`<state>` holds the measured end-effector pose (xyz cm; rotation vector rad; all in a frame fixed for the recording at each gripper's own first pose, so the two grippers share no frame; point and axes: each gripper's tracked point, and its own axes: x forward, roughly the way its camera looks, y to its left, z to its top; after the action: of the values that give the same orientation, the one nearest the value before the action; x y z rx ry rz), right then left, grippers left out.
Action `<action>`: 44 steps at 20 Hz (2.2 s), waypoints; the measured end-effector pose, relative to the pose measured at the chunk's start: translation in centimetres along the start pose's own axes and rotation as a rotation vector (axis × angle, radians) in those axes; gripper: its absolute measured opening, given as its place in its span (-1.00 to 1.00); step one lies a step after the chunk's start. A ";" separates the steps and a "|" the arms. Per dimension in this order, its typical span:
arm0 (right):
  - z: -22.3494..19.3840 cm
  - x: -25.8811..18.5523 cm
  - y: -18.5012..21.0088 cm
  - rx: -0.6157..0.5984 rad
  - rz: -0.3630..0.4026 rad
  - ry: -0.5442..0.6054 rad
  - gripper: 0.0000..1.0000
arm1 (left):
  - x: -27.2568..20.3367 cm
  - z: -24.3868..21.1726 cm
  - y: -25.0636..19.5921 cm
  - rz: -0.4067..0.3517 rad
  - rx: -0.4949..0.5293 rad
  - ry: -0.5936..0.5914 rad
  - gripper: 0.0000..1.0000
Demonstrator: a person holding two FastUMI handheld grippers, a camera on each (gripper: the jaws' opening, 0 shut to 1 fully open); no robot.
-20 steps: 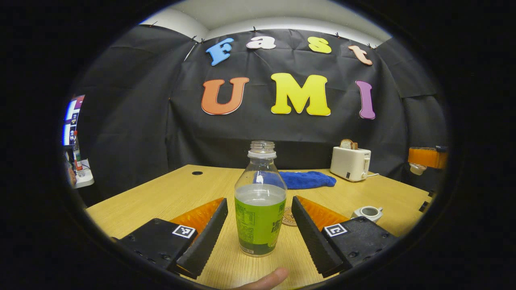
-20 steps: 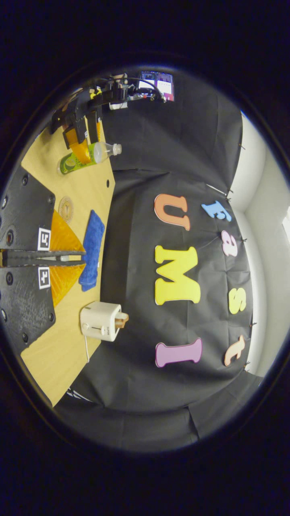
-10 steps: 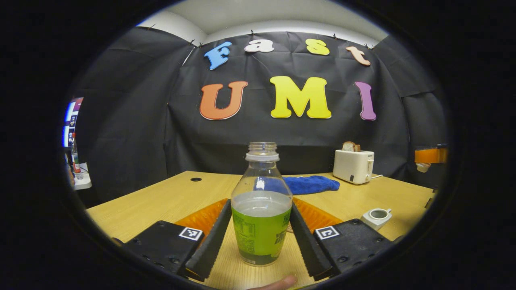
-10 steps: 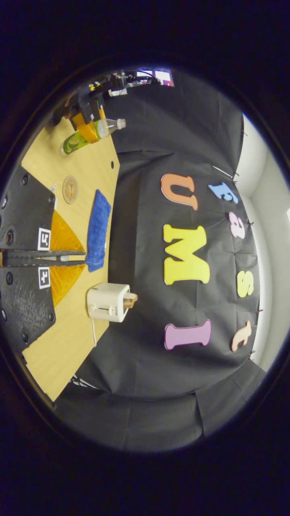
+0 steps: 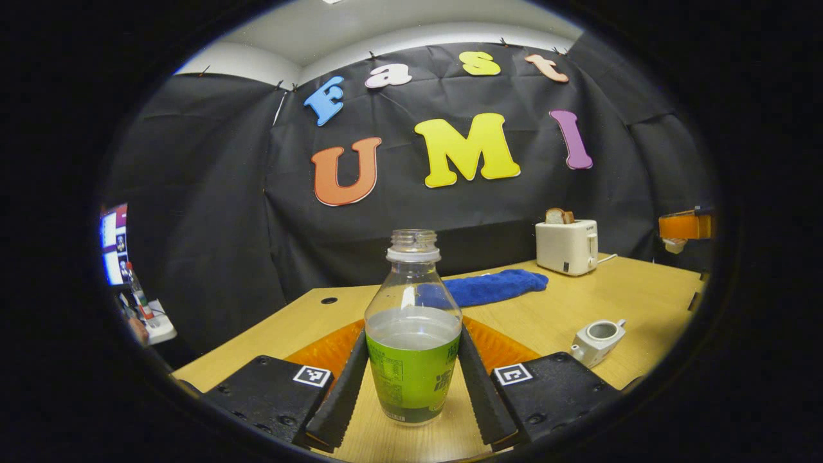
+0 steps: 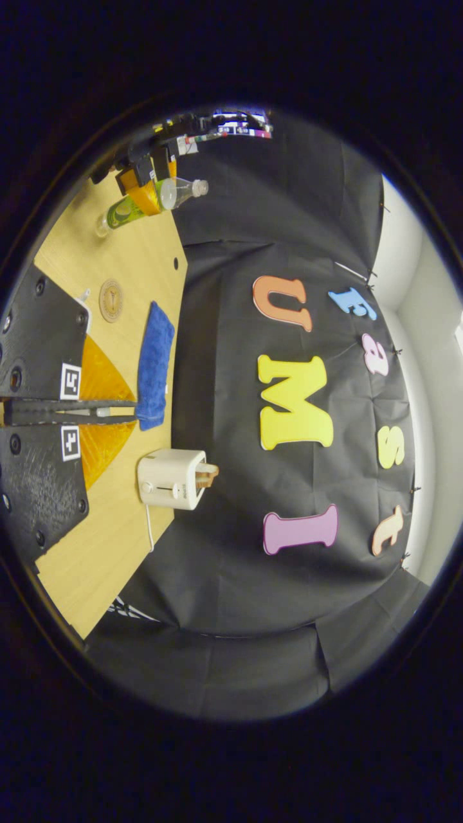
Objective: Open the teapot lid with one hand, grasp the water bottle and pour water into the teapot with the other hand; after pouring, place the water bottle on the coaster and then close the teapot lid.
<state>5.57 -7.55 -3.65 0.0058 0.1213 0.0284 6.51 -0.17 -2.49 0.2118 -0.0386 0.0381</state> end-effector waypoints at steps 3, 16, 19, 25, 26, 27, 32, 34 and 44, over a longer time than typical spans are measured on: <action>0.3 -0.1 -1.0 0.003 -0.011 -0.002 -1.00 | -0.6 0.9 -0.7 0.024 0.133 0.011 0.53; 1.5 -1.5 -5.9 0.010 -0.056 -0.010 -1.00 | 0.0 -0.6 -8.3 -0.075 0.799 0.056 0.52; 1.3 -1.5 -6.3 0.017 -0.062 0.003 -1.00 | 0.0 -1.6 -9.9 -0.098 0.930 0.081 0.53; 1.6 -1.6 -6.6 0.001 -0.057 -0.010 -0.99 | 0.8 -2.3 -10.2 -0.083 1.206 0.130 0.53; 1.6 -1.6 -6.4 0.003 -0.054 -0.009 -1.00 | 1.1 -2.1 -10.6 -0.092 1.234 0.135 0.53; 1.5 -1.6 -6.6 0.004 -0.056 -0.007 -1.00 | 1.3 -2.1 -10.8 -0.100 1.261 0.143 0.53; 1.1 -1.5 -7.4 0.015 -0.066 0.010 -1.00 | 0.4 -2.1 -11.7 -0.111 1.402 0.174 0.53; 1.1 -1.6 -7.7 0.027 -0.068 0.011 -1.00 | 0.4 -2.1 -11.8 -0.123 1.463 0.183 0.52; 1.3 -1.9 -7.5 0.008 -0.061 0.009 -0.99 | 1.3 -1.2 -12.4 -0.135 1.667 0.218 0.52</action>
<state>4.06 -15.13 -2.16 0.0104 0.1310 -0.0328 8.36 -11.95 -6.16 1.8731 0.2413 -0.0517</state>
